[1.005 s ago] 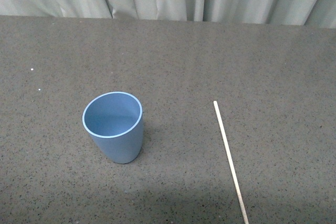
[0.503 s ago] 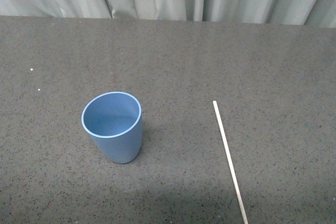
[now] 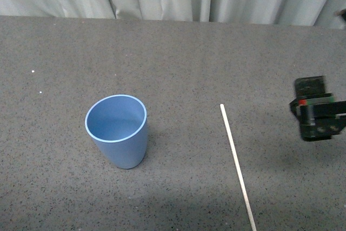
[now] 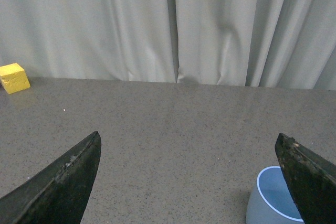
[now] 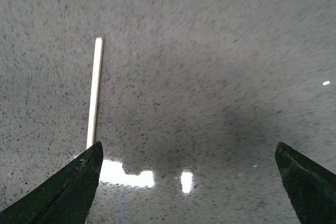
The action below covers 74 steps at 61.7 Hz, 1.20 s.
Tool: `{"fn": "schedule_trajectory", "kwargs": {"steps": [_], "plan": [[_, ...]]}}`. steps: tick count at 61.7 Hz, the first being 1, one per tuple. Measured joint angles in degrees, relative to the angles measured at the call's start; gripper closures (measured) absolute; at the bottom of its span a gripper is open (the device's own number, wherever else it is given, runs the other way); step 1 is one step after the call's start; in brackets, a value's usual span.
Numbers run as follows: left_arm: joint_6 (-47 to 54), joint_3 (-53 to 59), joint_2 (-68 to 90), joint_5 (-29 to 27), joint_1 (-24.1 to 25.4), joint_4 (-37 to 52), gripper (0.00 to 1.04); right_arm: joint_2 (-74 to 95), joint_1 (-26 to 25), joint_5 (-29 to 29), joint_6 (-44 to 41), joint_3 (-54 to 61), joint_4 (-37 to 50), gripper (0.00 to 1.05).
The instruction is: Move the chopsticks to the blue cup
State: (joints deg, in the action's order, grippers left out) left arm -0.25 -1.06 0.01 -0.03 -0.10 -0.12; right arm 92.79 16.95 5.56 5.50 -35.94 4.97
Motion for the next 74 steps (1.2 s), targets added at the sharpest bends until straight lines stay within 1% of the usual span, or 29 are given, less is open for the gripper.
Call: {"fn": "schedule_trajectory", "kwargs": {"steps": [8, 12, 17, 23, 38, 52, 56, 63, 69, 72, 74], "plan": [[0.00, 0.00, 0.00, 0.00, 0.00, 0.00, 0.07, 10.34, 1.62, -2.71, 4.11, -6.88, -4.63, 0.09], [0.00, 0.00, 0.00, 0.00, 0.00, 0.00, 0.07, 13.73, 2.25, -2.89, 5.22, -9.55, -6.40, 0.09], [0.00, 0.00, 0.00, 0.00, 0.00, 0.00, 0.07, 18.29, 3.28, -4.66, 7.37, -13.68, -9.31, 0.09], [0.00, 0.00, 0.00, 0.00, 0.00, 0.00, 0.07, 21.44, 4.24, -3.67, 8.11, -16.94, -10.99, 0.09], [0.00, 0.00, 0.00, 0.00, 0.00, 0.00, 0.07, 27.74, 6.12, -4.39, 9.31, -24.13, -15.45, 0.09], [0.00, 0.00, 0.00, 0.00, 0.00, 0.00, 0.07, 30.45, 7.58, -4.09, 9.29, -27.28, -17.35, 0.10], [0.00, 0.00, 0.00, 0.00, 0.00, 0.00, 0.07, 31.02, 7.76, -3.91, 9.25, -27.71, -17.84, 0.16], [0.00, 0.00, 0.00, 0.00, 0.00, 0.00, 0.07, 31.67, 7.82, -3.10, 9.07, -28.06, -18.38, 0.34], [0.00, 0.00, 0.00, 0.00, 0.00, 0.00, 0.07, 31.74, 7.65, -3.02, 9.07, -28.11, -18.56, 0.46], [0.00, 0.00, 0.00, 0.00, 0.00, 0.00, 0.07, 31.74, 7.48, -2.89, 9.07, -28.13, -18.71, 0.55], [0.00, 0.00, 0.00, 0.00, 0.00, 0.00, 0.07, 31.74, 7.45, -2.91, 9.07, -28.13, -18.71, 0.59]]}}
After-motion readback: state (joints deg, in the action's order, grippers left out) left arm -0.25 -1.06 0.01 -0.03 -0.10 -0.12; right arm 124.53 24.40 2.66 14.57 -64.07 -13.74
